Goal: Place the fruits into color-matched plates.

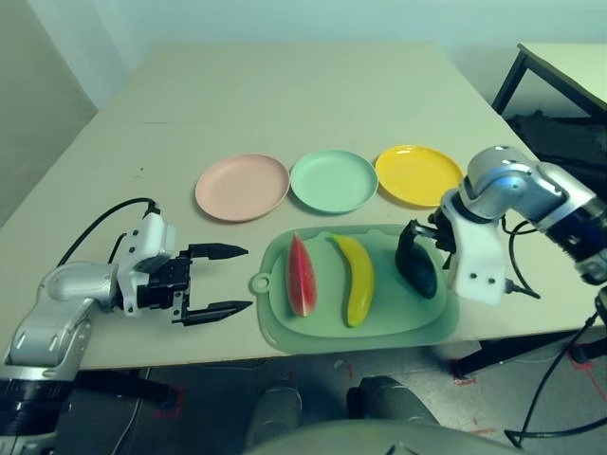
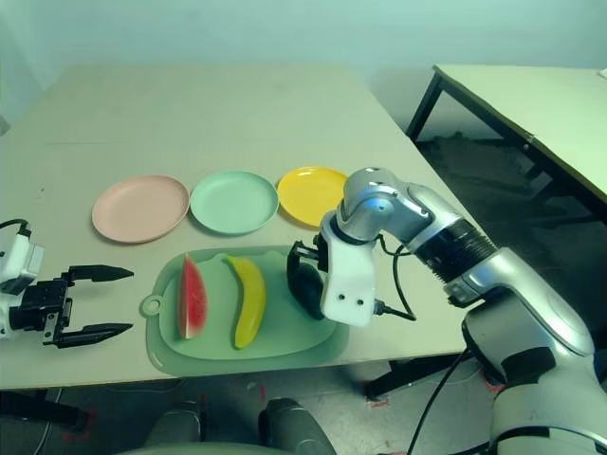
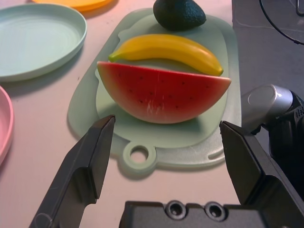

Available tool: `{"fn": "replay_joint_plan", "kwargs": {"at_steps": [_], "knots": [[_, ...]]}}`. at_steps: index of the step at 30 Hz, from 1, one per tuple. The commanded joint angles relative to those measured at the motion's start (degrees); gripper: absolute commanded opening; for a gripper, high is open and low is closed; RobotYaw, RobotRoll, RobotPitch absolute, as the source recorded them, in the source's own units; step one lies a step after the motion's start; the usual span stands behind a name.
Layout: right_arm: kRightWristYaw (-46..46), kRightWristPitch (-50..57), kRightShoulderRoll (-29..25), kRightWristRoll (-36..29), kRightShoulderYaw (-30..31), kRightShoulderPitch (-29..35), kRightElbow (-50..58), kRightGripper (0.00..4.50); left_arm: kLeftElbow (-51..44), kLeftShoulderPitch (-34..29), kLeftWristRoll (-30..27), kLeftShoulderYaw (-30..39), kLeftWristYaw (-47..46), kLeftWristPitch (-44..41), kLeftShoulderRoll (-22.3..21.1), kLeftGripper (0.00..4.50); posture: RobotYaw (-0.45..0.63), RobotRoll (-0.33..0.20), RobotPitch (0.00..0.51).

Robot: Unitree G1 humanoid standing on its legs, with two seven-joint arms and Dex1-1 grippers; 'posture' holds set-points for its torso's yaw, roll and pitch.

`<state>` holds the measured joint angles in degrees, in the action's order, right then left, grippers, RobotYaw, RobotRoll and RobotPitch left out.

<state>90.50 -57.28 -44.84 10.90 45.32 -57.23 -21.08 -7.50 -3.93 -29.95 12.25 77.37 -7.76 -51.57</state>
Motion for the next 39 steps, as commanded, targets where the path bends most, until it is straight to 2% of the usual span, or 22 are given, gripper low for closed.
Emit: {"fn": "replay_joint_plan", "kwargs": {"at_steps": [1,6,9,11,18,23,28,33,39], "knots": [[-2.1,-1.8,1.6,3.6,0.5,0.7,-2.9,4.5,-2.2,-0.8,-0.7,1.3,-0.3,-0.9,-0.9,4.45,0.06,0.0,0.062],[-4.0,-1.8,2.8,6.5,0.7,1.4,-5.3,4.5,-2.5,-1.3,0.5,1.6,-0.1,-0.5,-2.1,4.45,0.05,0.0,0.066],[-3.3,-0.2,2.5,5.4,0.7,1.9,-4.1,3.93,-2.4,-1.3,-0.1,2.2,-0.1,-0.6,-2.7,4.5,0.05,0.0,0.067],[-2.9,0.6,2.1,5.3,0.6,2.2,-3.7,3.26,-2.3,-1.1,-0.2,2.3,-0.1,-0.6,-2.8,4.5,0.05,0.0,0.067],[-3.3,2.0,2.1,5.9,0.2,2.6,-4.1,3.22,-1.7,0.1,0.1,1.5,0.0,-0.6,-2.6,4.5,0.04,0.0,0.065],[-1.3,6.1,3.1,1.9,-1.1,0.6,-4.1,3.21,-0.8,1.1,-1.0,1.5,-1.0,-2.0,-1.4,4.5,0.03,0.0,0.065],[-4.7,15.1,12.4,-0.5,-7.2,-10.5,-17.2,3.21,0.2,3.0,-1.2,2.3,-7.2,-6.8,0.4,4.5,0.03,0.0,0.06],[-18.9,17.3,20.8,6.6,-9.6,-18.8,-35.6,3.21,-1.1,5.2,-0.7,1.8,-14.0,-10.6,2.4,4.5,0.05,0.0,0.056],[-32.7,18.0,25.6,14.8,-8.4,-21.1,-47.3,3.21,-3.2,6.6,1.6,0.5,-21.2,-15.5,2.9,4.5,0.07,0.0,0.057]]}}
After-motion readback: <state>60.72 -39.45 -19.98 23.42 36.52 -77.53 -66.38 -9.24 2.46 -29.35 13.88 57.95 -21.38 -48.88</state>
